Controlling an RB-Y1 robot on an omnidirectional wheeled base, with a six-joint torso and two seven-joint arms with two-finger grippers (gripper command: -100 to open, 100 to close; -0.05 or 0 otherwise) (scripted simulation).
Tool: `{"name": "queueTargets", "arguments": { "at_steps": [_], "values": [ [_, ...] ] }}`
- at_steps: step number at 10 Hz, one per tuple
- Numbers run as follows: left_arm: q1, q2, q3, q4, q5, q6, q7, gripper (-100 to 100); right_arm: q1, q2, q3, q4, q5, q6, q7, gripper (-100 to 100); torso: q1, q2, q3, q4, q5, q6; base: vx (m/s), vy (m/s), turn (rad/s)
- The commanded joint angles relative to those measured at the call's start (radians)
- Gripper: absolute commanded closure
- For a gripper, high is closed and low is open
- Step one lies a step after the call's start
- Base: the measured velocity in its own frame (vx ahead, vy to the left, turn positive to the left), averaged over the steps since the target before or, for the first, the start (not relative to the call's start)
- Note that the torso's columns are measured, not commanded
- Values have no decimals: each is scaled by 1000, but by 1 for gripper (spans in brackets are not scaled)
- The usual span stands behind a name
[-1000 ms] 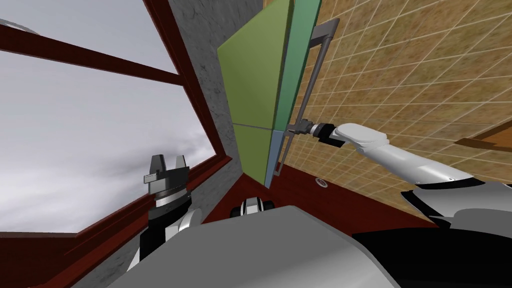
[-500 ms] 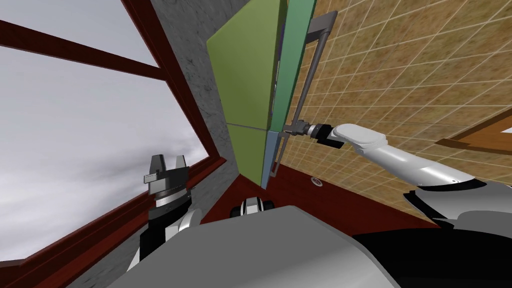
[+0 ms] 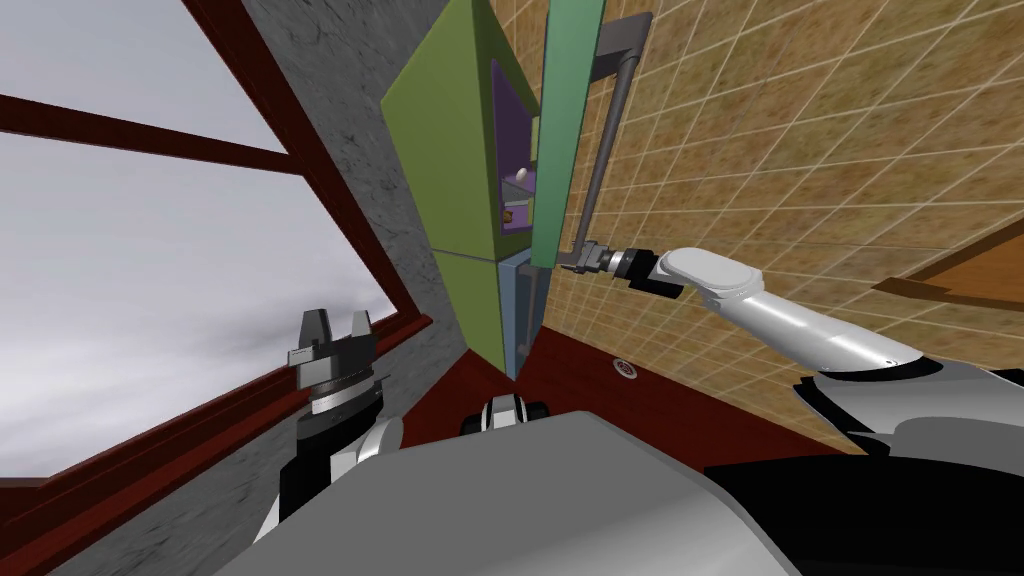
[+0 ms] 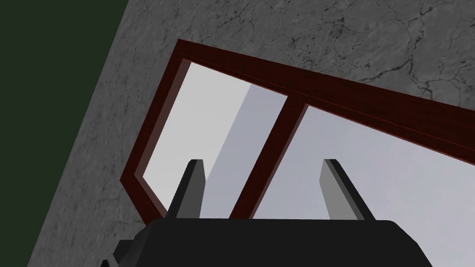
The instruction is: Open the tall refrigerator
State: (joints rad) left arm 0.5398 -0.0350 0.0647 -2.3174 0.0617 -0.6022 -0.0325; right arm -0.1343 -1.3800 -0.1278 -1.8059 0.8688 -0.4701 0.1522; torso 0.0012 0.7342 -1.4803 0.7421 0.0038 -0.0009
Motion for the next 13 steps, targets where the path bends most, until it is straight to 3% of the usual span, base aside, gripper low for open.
{"name": "queueTargets", "arguments": {
  "at_steps": [1,3,4,7,10,13],
  "values": [
    [0,0,0,0,0,0,0,0,-7,3,-13,-43,-7,-1,-2,100,5,-2,-1,-1,1,-1,-78,-300,47],
    [0,0,0,0,0,0,0,0,-14,13,-14,-88,-17,-22,-1,100,5,2,1,1,2,-3,-22,-378,113],
    [0,0,0,0,0,0,0,0,-14,13,-14,-88,-17,-22,-1,100,-1,3,1,2,1,-1,-42,-327,43],
    [0,-1,0,0,0,0,0,0,-2,18,-16,-126,-28,-47,-3,100,13,7,6,0,2,0,-11,-188,31],
    [0,0,0,0,0,0,0,0,-7,31,-18,-167,-42,-64,1,100,-10,5,3,1,-4,1,32,-354,111],
    [0,0,0,0,0,0,0,0,-13,49,-21,-227,-62,-91,6,100,2,-2,-2,-1,0,-2,60,-365,86]
  ]
}}
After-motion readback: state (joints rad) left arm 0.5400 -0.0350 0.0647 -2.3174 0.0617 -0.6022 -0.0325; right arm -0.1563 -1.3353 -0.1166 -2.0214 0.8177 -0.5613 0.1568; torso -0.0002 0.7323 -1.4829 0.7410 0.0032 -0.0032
